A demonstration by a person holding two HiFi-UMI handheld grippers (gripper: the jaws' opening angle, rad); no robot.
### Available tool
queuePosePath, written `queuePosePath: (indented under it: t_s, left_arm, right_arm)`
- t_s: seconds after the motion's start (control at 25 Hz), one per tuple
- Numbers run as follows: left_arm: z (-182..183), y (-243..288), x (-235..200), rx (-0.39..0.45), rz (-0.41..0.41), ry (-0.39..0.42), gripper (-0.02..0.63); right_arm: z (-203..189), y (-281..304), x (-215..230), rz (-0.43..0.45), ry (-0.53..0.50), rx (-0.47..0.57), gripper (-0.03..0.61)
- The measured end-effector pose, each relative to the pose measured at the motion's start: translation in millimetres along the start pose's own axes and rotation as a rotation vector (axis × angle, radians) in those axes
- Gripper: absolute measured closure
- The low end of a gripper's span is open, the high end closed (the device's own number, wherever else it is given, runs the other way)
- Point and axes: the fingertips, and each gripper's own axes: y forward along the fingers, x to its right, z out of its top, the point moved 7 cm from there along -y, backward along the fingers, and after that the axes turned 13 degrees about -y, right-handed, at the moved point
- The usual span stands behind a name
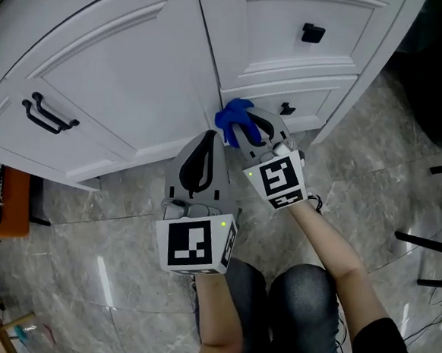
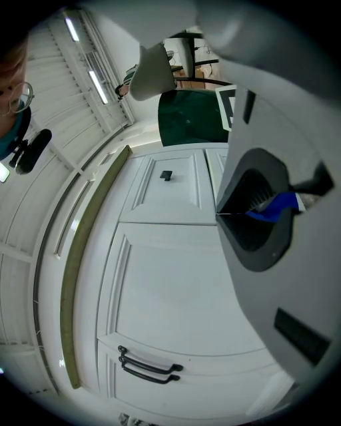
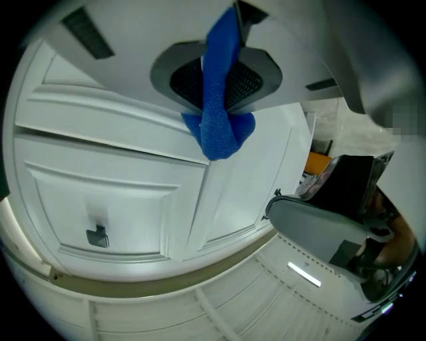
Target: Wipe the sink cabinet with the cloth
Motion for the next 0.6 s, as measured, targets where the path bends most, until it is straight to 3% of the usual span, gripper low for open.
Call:
queuePosePath:
  t_s: [0.36, 0.6]
  left_arm:
    - [-1.8, 1.0, -0.3, -0.002, -0.003, -0.008, 0.607]
    - [-4.0, 4.3, 5.3, -0.009, -0.026, -0.01, 0.607]
  right_arm:
    - [-2.5, -3.1, 1.7, -0.014, -0.039, 0.005, 0.518]
    - [-18.9, -15.6, 28.9, -0.1, -0.002, -0.037, 0.518]
